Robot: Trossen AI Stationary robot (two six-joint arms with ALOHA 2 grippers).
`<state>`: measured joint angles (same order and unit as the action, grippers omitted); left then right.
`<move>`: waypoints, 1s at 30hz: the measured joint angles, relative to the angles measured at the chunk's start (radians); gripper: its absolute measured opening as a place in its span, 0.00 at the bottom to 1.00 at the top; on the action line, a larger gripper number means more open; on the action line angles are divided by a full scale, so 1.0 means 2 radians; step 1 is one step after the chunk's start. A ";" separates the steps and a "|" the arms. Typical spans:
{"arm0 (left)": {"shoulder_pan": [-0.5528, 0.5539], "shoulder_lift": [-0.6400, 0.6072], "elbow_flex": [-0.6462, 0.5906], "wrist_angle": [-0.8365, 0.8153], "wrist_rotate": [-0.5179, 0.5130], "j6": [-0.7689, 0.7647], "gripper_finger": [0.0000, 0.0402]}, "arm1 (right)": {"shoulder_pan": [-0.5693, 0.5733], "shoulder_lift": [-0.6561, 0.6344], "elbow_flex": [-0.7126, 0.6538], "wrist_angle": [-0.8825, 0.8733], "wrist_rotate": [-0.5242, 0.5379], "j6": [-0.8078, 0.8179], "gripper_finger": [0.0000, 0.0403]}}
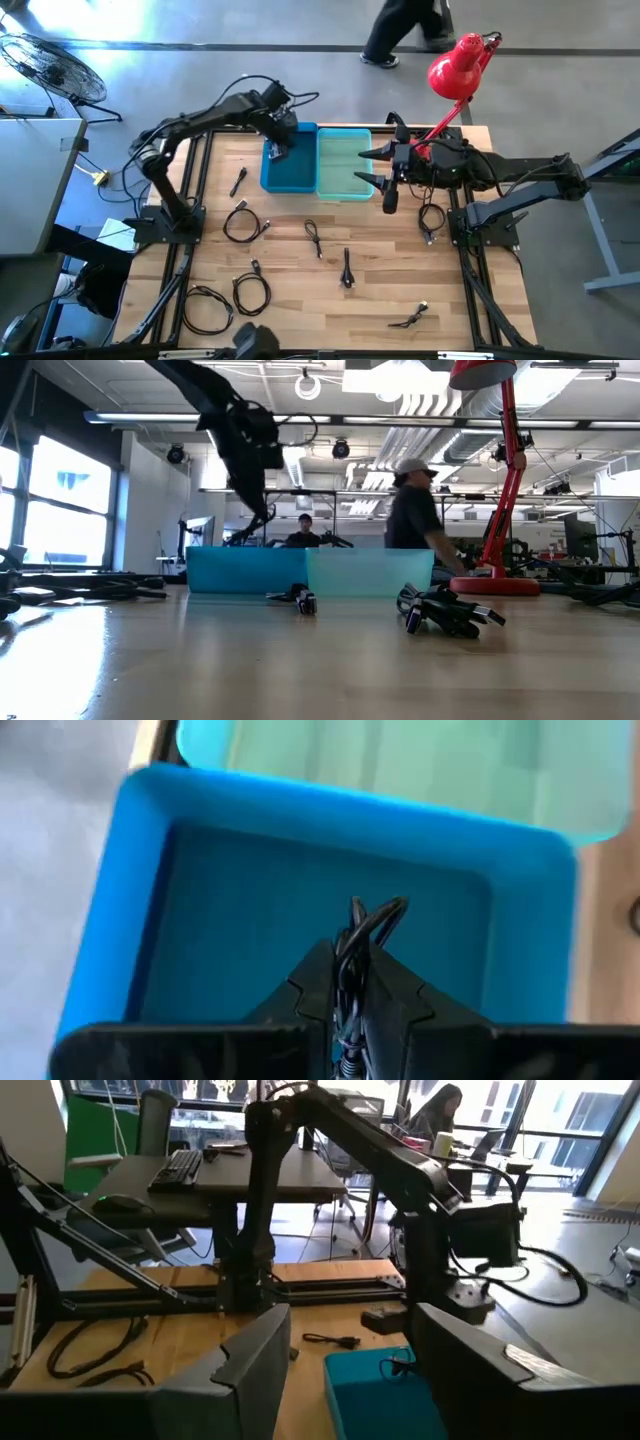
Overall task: Pick & Place USB Port
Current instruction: Put the black USB cable into the blue bin
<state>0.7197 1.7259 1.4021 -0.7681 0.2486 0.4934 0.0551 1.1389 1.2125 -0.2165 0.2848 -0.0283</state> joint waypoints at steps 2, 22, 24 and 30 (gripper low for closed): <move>0.000 0.011 0.000 0.008 0.000 0.000 0.07 | 0.000 0.000 0.000 -0.004 0.000 0.003 0.51; 0.000 0.027 0.002 0.015 -0.099 0.082 0.55 | 0.000 0.000 0.000 -0.018 -0.002 -0.012 0.50; 0.000 0.016 0.002 0.010 -0.134 0.099 0.55 | 0.000 0.000 0.000 -0.018 -0.002 -0.012 0.50; 0.000 -0.028 0.043 -0.105 -0.188 0.145 0.54 | 0.000 0.000 0.000 -0.025 -0.002 -0.012 0.50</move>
<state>0.7200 1.6701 1.4878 -0.9787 -0.1265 0.7826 0.0555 1.1393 1.2129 -0.2663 0.2817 -0.0521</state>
